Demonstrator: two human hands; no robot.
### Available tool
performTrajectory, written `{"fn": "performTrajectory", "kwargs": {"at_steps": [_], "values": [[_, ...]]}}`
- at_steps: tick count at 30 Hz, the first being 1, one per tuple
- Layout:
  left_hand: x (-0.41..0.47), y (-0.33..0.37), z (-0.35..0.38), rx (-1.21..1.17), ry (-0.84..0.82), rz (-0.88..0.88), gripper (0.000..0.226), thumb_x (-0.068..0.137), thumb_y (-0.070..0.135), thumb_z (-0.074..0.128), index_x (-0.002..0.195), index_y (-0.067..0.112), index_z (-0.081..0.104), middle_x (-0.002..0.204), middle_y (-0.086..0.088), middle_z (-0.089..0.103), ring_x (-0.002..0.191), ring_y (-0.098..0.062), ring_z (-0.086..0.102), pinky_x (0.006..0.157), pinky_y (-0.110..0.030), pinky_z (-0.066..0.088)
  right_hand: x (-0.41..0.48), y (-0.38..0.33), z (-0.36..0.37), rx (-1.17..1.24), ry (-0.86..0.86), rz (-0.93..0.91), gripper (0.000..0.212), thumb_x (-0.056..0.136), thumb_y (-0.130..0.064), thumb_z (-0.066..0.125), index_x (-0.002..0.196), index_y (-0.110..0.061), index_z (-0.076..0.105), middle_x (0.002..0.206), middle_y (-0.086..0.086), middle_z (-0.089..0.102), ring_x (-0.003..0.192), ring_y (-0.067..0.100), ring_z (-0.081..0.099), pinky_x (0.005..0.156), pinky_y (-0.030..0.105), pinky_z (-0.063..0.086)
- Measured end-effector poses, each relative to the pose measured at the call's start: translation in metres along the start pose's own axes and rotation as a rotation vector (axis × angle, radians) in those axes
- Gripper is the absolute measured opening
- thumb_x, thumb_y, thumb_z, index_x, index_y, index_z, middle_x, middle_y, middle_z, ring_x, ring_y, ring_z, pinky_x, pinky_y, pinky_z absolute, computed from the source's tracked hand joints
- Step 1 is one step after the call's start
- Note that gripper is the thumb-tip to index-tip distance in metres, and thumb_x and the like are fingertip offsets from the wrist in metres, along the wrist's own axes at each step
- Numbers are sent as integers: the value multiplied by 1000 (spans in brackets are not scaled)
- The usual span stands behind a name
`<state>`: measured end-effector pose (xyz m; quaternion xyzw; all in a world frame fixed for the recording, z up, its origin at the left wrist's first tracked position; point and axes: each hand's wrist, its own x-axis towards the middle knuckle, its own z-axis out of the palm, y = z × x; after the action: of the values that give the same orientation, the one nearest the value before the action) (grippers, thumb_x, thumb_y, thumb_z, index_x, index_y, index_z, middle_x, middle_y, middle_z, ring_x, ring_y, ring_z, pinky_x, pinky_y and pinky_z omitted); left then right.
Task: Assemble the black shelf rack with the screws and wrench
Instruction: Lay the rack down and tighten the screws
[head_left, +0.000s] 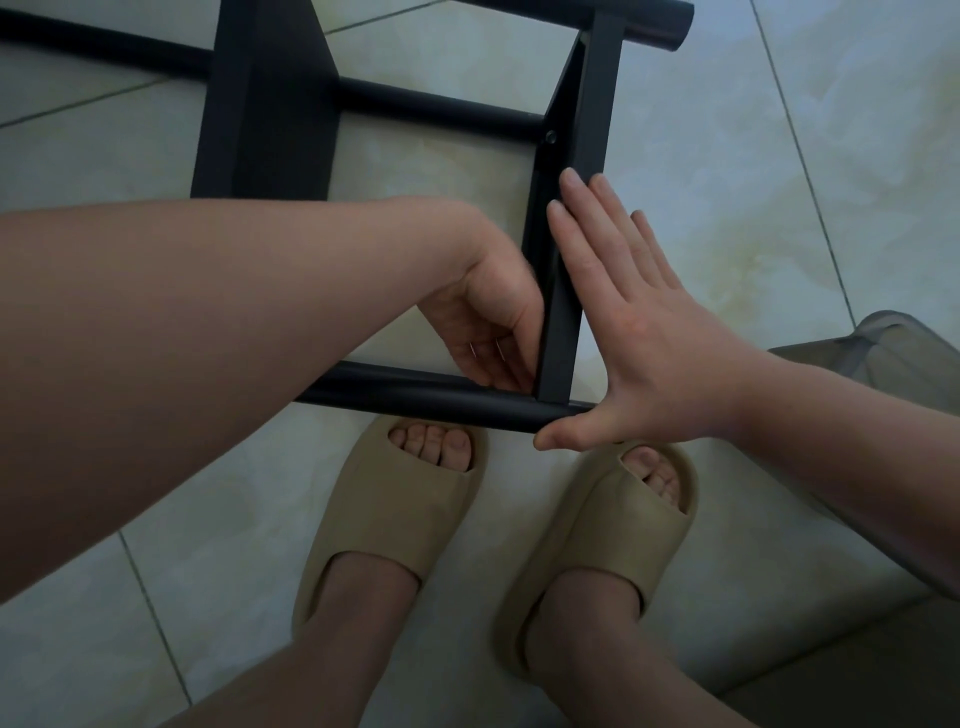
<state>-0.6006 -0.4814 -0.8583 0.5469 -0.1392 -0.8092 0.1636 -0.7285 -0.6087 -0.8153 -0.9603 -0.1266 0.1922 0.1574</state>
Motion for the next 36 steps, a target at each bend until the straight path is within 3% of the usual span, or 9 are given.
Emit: {"fn": "performTrajectory", "kwargs": {"at_steps": [5, 15, 19, 24, 36], "values": [[5, -2, 1, -35, 23, -11, 16, 92, 3, 57, 86, 10, 70, 76, -2, 70, 65, -10, 65, 65, -19, 54, 0, 1, 0, 4, 2, -3, 144, 65, -92, 54, 160, -1, -7, 168, 15, -17, 154, 29, -21, 126, 57, -2], [4, -11, 4, -184, 10, 85, 21, 92, -8, 53, 88, 5, 70, 84, -9, 71, 72, -16, 69, 70, -25, 58, 0, 1, 1, 10, 2, -6, 146, 64, -91, 57, 160, -2, -8, 168, 14, -18, 154, 29, -22, 126, 56, -3], [1, -11, 3, -149, 0, 81, 16, 92, 0, 57, 92, 9, 70, 88, -6, 71, 78, -15, 68, 77, -25, 56, 0, 0, 1, 4, -3, -3, 146, 64, -91, 57, 160, -2, -9, 168, 14, -19, 154, 28, -23, 126, 56, -3], [1, -8, 3, -80, 36, 26, 16, 93, 4, 59, 84, 11, 71, 74, -2, 71, 62, -8, 66, 61, -18, 55, 1, 0, 0, 4, -6, -2, 145, 65, -91, 56, 160, -2, -9, 168, 13, -19, 154, 28, -23, 125, 56, -4], [0, -6, 5, -100, 51, 86, 17, 90, -6, 58, 90, 6, 71, 84, -9, 71, 72, -15, 68, 73, -23, 58, 1, 1, 1, 9, 4, -7, 146, 64, -91, 57, 160, -2, -8, 168, 14, -18, 154, 28, -22, 126, 56, -3]]}}
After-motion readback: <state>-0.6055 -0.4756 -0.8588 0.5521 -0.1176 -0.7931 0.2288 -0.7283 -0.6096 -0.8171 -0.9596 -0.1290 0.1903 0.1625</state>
